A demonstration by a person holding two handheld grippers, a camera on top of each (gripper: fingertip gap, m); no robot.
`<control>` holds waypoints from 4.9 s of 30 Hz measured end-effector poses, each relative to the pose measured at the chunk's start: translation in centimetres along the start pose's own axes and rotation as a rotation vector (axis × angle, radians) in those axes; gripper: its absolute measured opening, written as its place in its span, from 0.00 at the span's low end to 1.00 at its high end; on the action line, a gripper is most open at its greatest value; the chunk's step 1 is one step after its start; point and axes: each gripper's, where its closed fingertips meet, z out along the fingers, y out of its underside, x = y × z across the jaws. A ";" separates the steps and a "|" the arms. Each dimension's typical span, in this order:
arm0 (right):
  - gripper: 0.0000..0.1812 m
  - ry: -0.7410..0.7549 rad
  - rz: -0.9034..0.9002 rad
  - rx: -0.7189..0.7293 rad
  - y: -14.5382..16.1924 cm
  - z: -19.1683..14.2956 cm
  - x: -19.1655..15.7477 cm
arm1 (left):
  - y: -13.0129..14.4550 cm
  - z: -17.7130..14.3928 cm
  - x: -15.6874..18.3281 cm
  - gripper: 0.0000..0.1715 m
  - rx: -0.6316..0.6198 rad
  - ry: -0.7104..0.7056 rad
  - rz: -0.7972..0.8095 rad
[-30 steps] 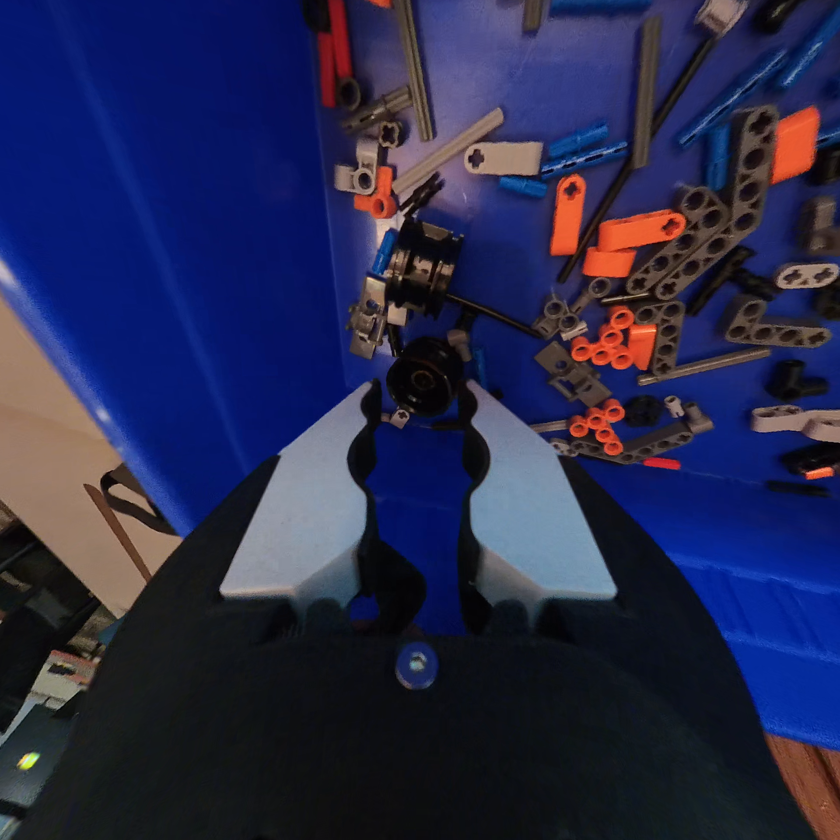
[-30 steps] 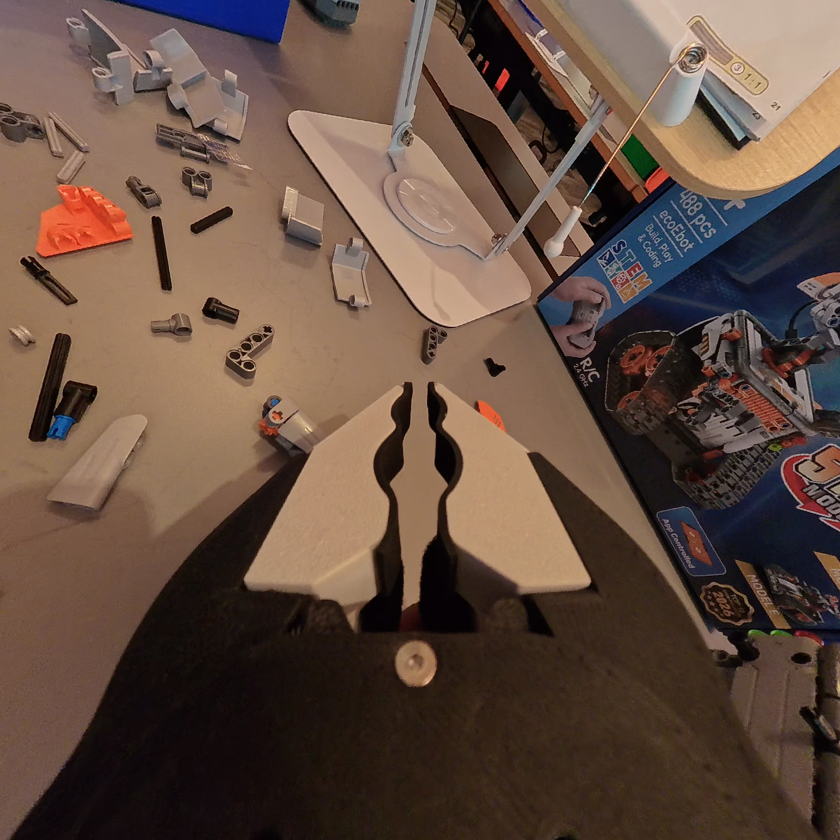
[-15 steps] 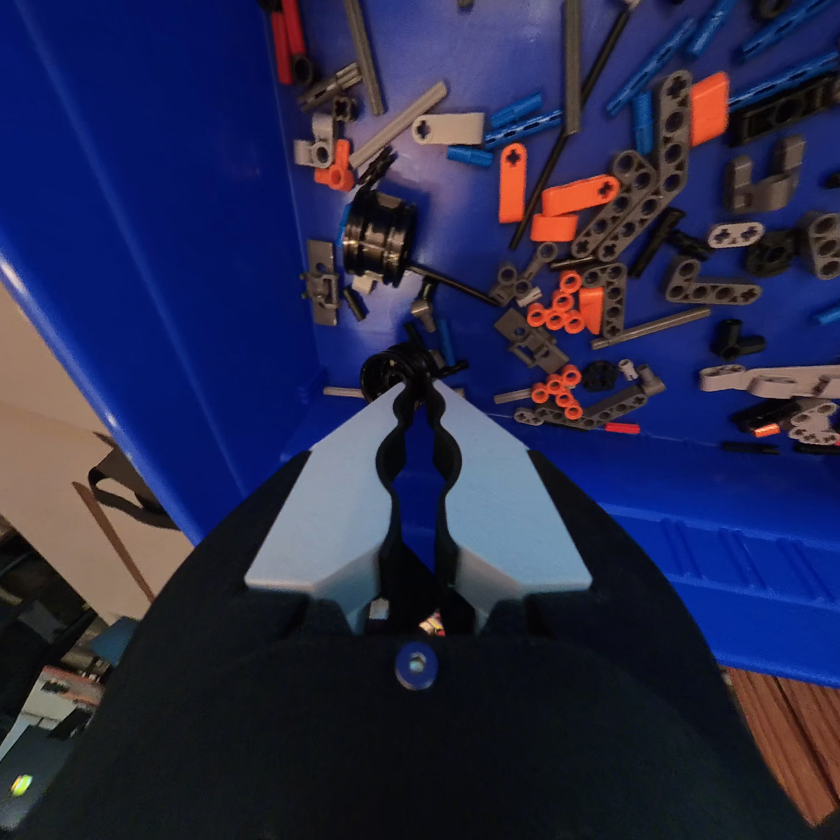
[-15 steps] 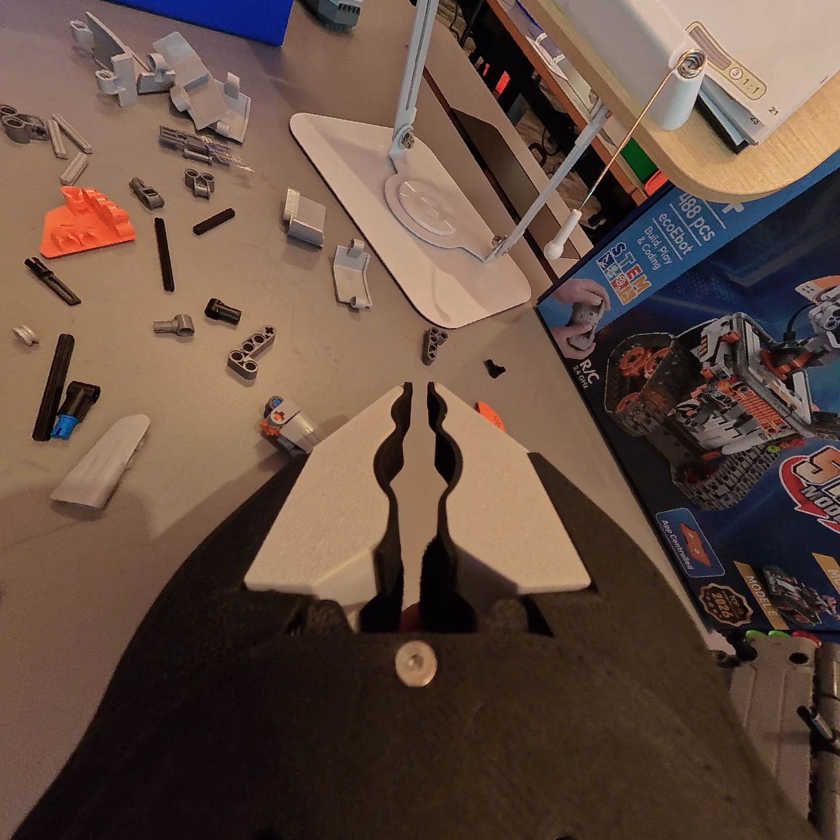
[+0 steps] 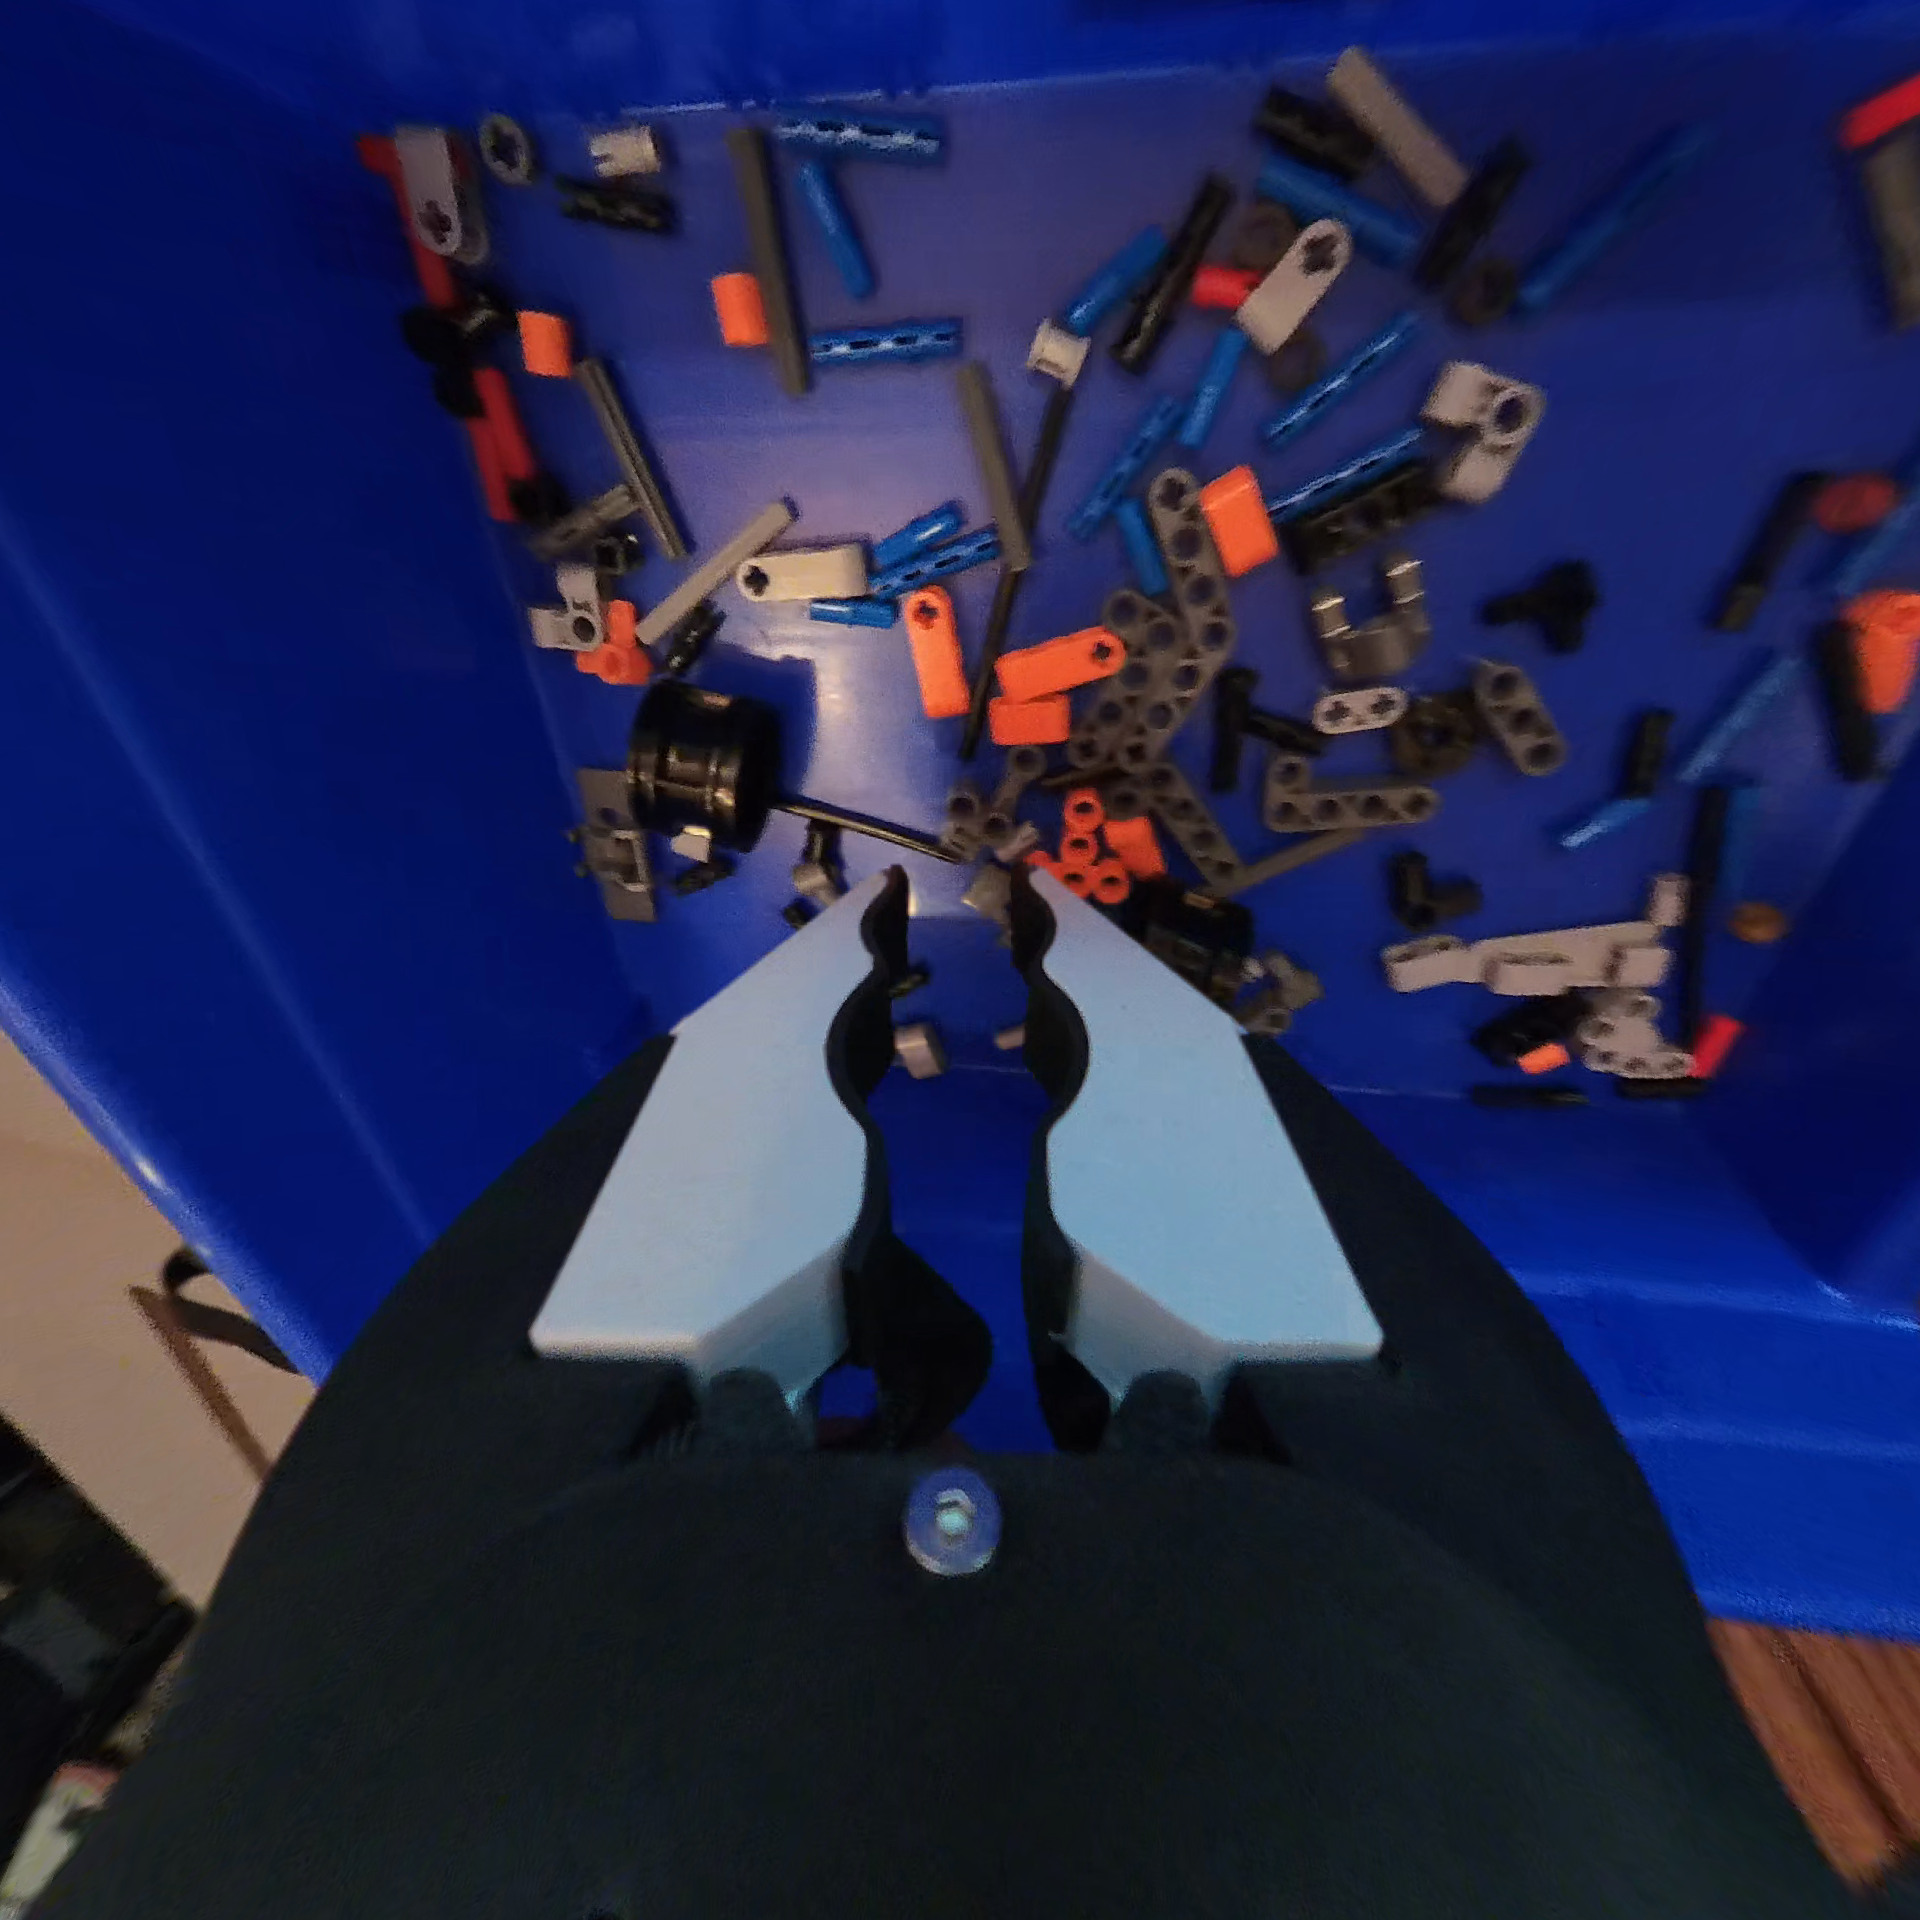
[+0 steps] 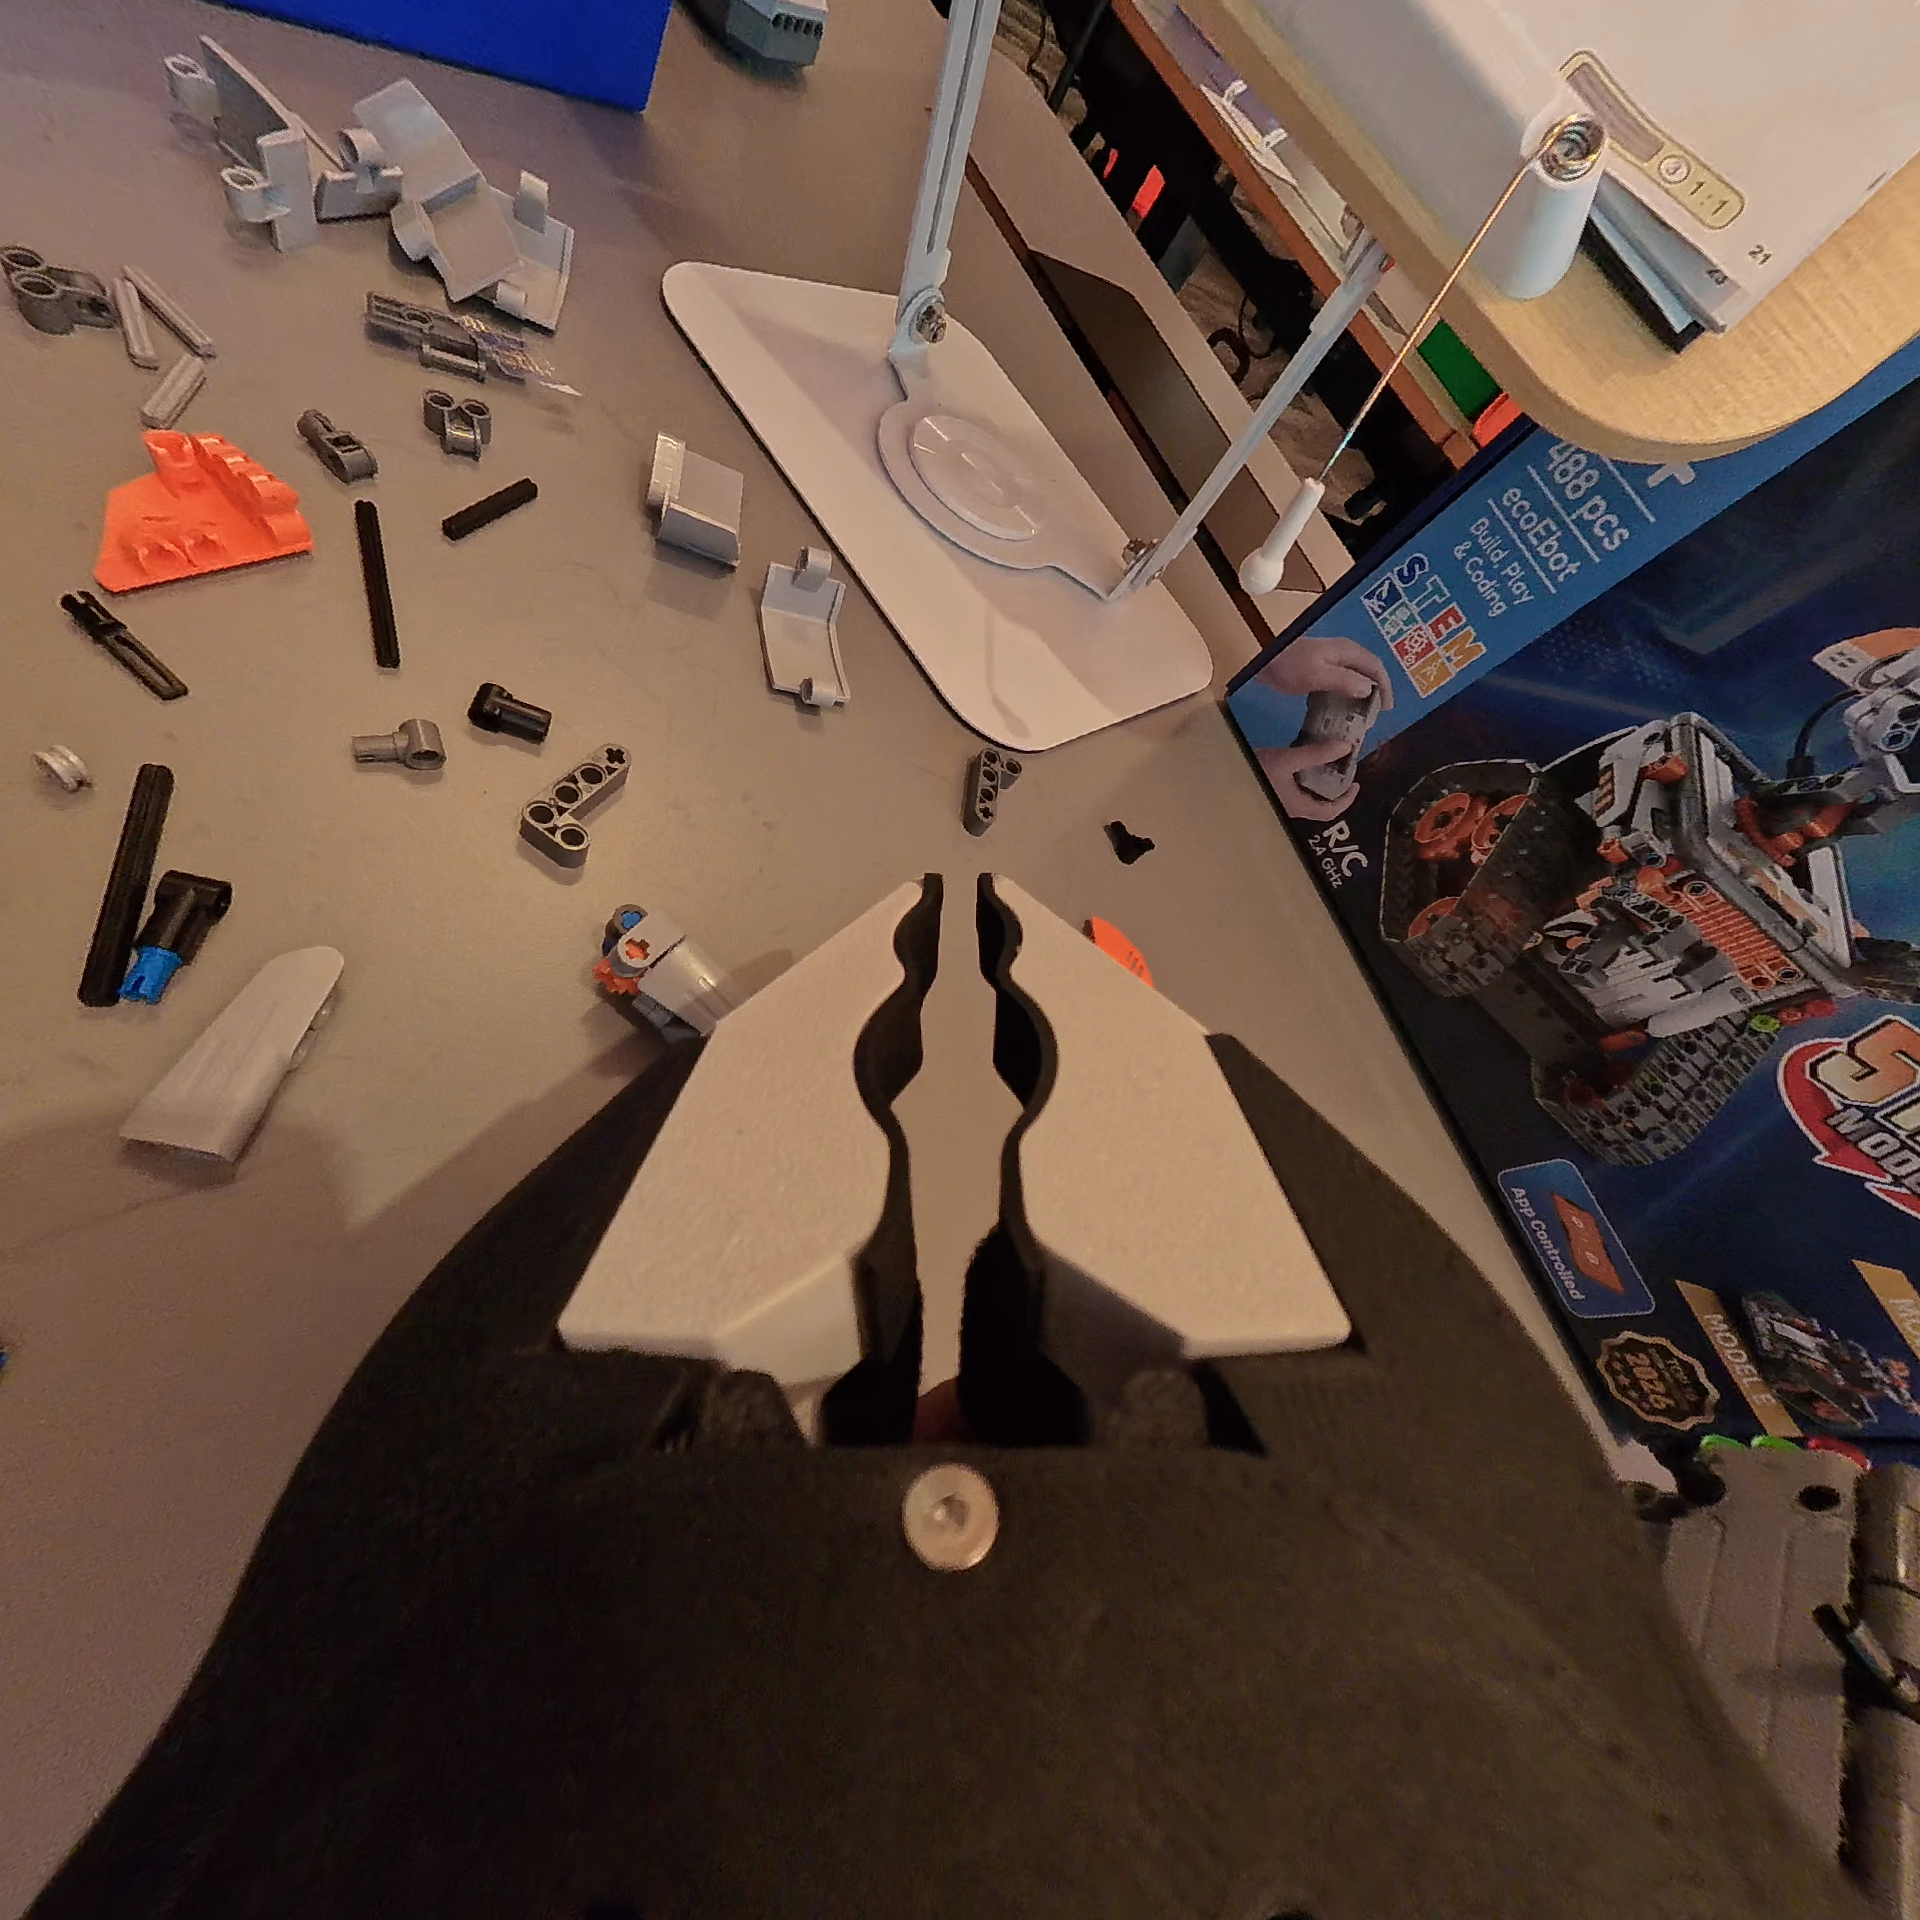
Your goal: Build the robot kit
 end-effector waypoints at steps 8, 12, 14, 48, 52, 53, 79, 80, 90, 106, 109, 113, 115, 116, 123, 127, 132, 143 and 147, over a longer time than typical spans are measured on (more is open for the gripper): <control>0.03 -0.001 0.003 0.001 0.1 -0.1 0.1 | 0.0 1.9 0.2 0.08 -0.005 0.042 0.031; 0.03 -0.003 0.003 0.000 0.1 0.0 0.0 | 0.0 1.9 0.2 0.08 0.000 0.062 0.024; 0.03 -0.002 0.002 0.001 0.0 0.0 0.0 | -0.2 1.9 0.1 0.08 0.004 0.055 0.034; 0.03 -0.005 -0.016 0.043 -1.3 -0.7 -0.2 | -12.8 -10.2 4.1 0.07 0.301 -0.067 0.303; 0.03 -0.022 -0.028 0.057 -1.6 -0.9 -0.8 | -20.1 -10.5 8.3 0.07 0.334 -0.031 0.497; 0.03 -0.024 -0.030 0.061 -1.7 -1.0 -0.8 | -21.2 -9.7 9.3 0.07 0.308 -0.009 0.535; 0.03 -0.031 -0.009 0.086 -1.9 -1.6 -0.6 | -13.0 -11.5 3.0 0.15 0.119 -0.197 0.291; 0.03 -0.032 -0.009 0.085 -1.9 -1.6 -0.6 | -10.9 -11.8 2.4 0.15 0.078 -0.201 0.235; 0.03 -0.033 -0.009 0.084 -1.8 -1.6 -0.6 | -2.7 -2.9 0.7 0.15 0.007 -0.050 0.006; 0.03 -0.040 -0.002 0.071 -1.4 -1.3 -0.7 | -3.2 1.7 1.2 0.12 0.087 0.069 -0.091; 0.03 -0.039 0.000 0.073 -1.4 -1.4 -0.6 | -3.7 1.6 1.4 0.11 0.119 0.103 -0.114; 0.03 -0.042 0.000 0.074 -1.4 -1.4 -0.7 | -3.9 1.6 1.6 0.11 0.129 0.144 -0.180; 0.03 -0.044 0.000 0.075 -1.5 -1.4 -0.7 | -3.6 1.6 1.3 0.12 0.122 0.144 -0.214; 0.03 -0.044 0.000 0.075 -1.5 -1.4 -0.8 | -3.5 1.6 1.1 0.11 0.118 0.143 -0.235; 0.03 -0.045 0.001 0.076 -1.5 -1.5 -0.7 | -3.3 2.2 0.5 0.11 0.113 0.158 -0.351; 0.03 -0.045 0.002 0.077 -1.5 -1.5 -0.7 | -3.4 2.3 0.5 0.09 0.125 0.168 -0.370; 0.03 -0.044 0.001 0.075 -1.5 -1.5 -0.7 | -3.0 2.5 0.8 0.09 0.095 0.149 -0.362; 0.03 -0.035 -0.002 0.088 -1.8 -1.8 -0.5 | -3.0 0.7 0.2 0.09 0.117 0.072 -0.344; 0.03 -0.035 -0.002 0.089 -1.9 -1.8 -0.5 | -5.5 -4.9 -0.3 0.09 0.230 -0.015 -0.298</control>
